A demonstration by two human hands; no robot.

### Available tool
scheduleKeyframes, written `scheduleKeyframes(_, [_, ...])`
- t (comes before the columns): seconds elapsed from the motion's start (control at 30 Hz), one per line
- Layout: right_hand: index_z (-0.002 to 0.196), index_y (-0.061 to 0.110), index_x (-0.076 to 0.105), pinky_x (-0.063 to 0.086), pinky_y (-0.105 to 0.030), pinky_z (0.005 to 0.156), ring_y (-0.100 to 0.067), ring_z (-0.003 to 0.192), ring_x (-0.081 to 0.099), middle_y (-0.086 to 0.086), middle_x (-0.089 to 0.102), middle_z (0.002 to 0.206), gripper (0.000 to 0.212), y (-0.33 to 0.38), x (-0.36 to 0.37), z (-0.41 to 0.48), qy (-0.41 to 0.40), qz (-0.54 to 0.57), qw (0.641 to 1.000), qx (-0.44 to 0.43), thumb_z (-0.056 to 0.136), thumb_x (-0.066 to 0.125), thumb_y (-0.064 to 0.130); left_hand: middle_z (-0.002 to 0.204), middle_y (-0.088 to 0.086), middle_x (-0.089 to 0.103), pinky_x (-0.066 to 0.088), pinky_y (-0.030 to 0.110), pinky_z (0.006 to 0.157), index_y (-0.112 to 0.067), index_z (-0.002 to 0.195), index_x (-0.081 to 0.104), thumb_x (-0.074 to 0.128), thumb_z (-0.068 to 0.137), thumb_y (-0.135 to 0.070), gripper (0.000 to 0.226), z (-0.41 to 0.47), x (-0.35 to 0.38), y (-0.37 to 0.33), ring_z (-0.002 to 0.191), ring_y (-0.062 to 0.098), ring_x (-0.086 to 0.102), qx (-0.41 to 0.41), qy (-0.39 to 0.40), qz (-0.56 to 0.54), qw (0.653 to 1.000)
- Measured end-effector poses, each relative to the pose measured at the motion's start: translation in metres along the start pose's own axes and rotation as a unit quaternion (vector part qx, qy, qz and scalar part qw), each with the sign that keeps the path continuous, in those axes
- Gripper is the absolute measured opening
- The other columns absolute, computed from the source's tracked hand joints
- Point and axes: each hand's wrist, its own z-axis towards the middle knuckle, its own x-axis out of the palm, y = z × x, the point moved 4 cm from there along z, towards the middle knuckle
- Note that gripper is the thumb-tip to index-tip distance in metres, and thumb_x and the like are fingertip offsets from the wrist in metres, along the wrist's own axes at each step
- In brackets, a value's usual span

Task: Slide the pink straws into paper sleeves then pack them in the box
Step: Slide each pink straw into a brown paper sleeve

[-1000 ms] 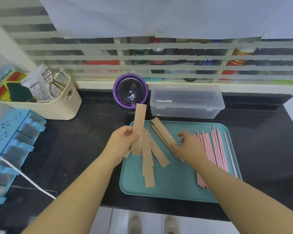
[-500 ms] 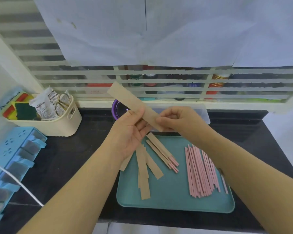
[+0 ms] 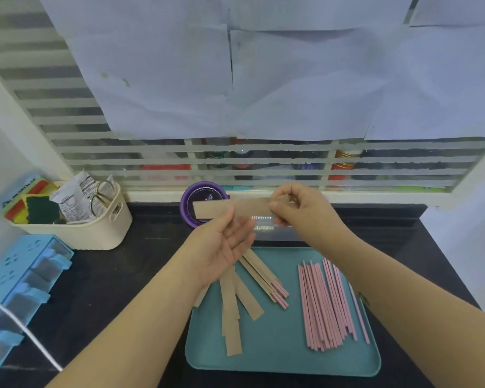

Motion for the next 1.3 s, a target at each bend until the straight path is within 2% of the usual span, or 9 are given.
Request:
scheduleKeyframes(0.33, [0.077, 0.011, 0.063, 0.044, -0.007, 0.077, -0.003, 0.082, 0.051, 0.003, 0.060, 0.093, 0.013, 0.015, 0.003, -0.005, -0.077, -0.230, 0.910, -0.337, 0.076, 0.070, 0.000, 0.089, 0.006, 0.068, 0.055, 0.024, 0.071, -0.010, 0.101, 0.064, 0.051, 0.096, -0.019, 0.016, 0.002, 0.016, -0.005, 0.081, 0.014, 0.065, 0.002, -0.017, -0.016, 1.000])
scheduleKeyframes(0.6, [0.081, 0.020, 0.069, 0.055, -0.028, 0.082, -0.021, 0.082, 0.069, -0.002, 0.071, 0.080, 0.013, 0.000, 0.014, 0.005, 0.019, 0.134, 0.990, -0.036, 0.085, 0.066, 0.008, 0.084, 0.003, 0.073, 0.053, 0.026, 0.072, -0.012, 0.102, 0.065, 0.054, 0.095, -0.019, 0.015, 0.006, 0.007, -0.010, 0.083, 0.013, 0.066, 0.020, -0.058, -0.018, 0.998])
scheduleKeyframes(0.7, [0.084, 0.017, 0.067, 0.056, -0.028, 0.080, -0.015, 0.075, 0.069, -0.003, 0.070, 0.077, 0.009, -0.004, 0.016, 0.011, 0.008, 0.089, 0.996, -0.005, 0.083, 0.068, 0.008, 0.097, 0.005, 0.069, 0.051, 0.033, 0.085, -0.015, 0.110, 0.061, 0.056, 0.094, -0.019, 0.018, 0.011, -0.002, -0.010, 0.093, 0.016, 0.063, 0.025, -0.104, -0.014, 0.994])
scheduleKeyframes(0.8, [0.083, 0.021, 0.062, 0.056, -0.031, 0.081, -0.021, 0.080, 0.069, -0.004, 0.070, 0.079, 0.012, -0.010, 0.015, 0.015, 0.002, 0.009, 1.000, -0.003, 0.082, 0.069, 0.011, 0.133, 0.010, 0.049, 0.043, 0.044, 0.095, -0.020, 0.143, 0.031, 0.067, 0.085, -0.018, 0.069, 0.015, -0.027, -0.020, 0.115, 0.024, 0.051, 0.090, -0.261, 0.025, 0.961])
scheduleKeyframes(0.93, [0.083, 0.023, 0.060, 0.056, -0.024, 0.077, -0.019, 0.081, 0.066, -0.003, 0.068, 0.083, 0.013, -0.012, 0.013, 0.016, -0.001, -0.065, 0.997, -0.029, 0.084, 0.068, 0.014, 0.154, 0.016, 0.011, 0.023, 0.053, 0.114, -0.021, 0.150, 0.006, 0.070, 0.078, -0.012, 0.096, 0.002, -0.030, -0.045, 0.140, 0.035, 0.019, 0.305, -0.382, 0.356, 0.797])
scheduleKeyframes(1.03, [0.081, 0.025, 0.061, 0.050, -0.013, 0.068, -0.009, 0.073, 0.060, 0.005, 0.063, 0.078, 0.014, -0.011, 0.013, 0.016, 0.012, -0.094, 0.995, -0.045, 0.084, 0.066, 0.013, 0.149, 0.018, 0.031, 0.000, 0.069, 0.107, -0.021, 0.138, 0.041, 0.066, 0.074, -0.013, 0.069, 0.006, -0.013, -0.038, 0.141, 0.043, 0.020, 0.459, -0.286, 0.734, 0.411])
scheduleKeyframes(1.07, [0.080, 0.026, 0.060, 0.048, -0.012, 0.066, -0.005, 0.070, 0.057, 0.006, 0.061, 0.077, 0.015, -0.011, 0.014, 0.016, 0.022, -0.097, 0.994, -0.048, 0.084, 0.066, 0.012, 0.144, 0.015, 0.042, 0.002, 0.072, 0.104, -0.021, 0.131, 0.051, 0.066, 0.074, -0.014, 0.059, 0.010, -0.008, -0.031, 0.139, 0.041, 0.027, 0.463, -0.224, 0.788, 0.339])
scheduleKeyframes(1.1, [0.079, 0.027, 0.060, 0.047, -0.012, 0.065, -0.004, 0.068, 0.055, 0.006, 0.061, 0.076, 0.017, -0.010, 0.015, 0.017, 0.035, -0.097, 0.993, -0.049, 0.084, 0.066, 0.012, 0.138, 0.011, 0.050, 0.006, 0.074, 0.102, -0.020, 0.126, 0.055, 0.064, 0.075, -0.017, 0.053, 0.013, -0.005, -0.025, 0.137, 0.037, 0.034, 0.458, -0.168, 0.808, 0.330])
scheduleKeyframes(1.3, [0.080, 0.028, 0.061, 0.054, -0.026, 0.079, -0.015, 0.082, 0.066, 0.002, 0.068, 0.083, 0.015, -0.012, 0.006, 0.014, 0.080, -0.070, 0.994, -0.042, 0.084, 0.067, 0.015, 0.118, -0.006, 0.052, 0.014, 0.040, 0.117, -0.024, 0.139, 0.038, 0.040, 0.096, -0.039, 0.045, 0.022, 0.010, -0.003, 0.117, 0.015, 0.049, 0.360, 0.003, 0.744, 0.562])
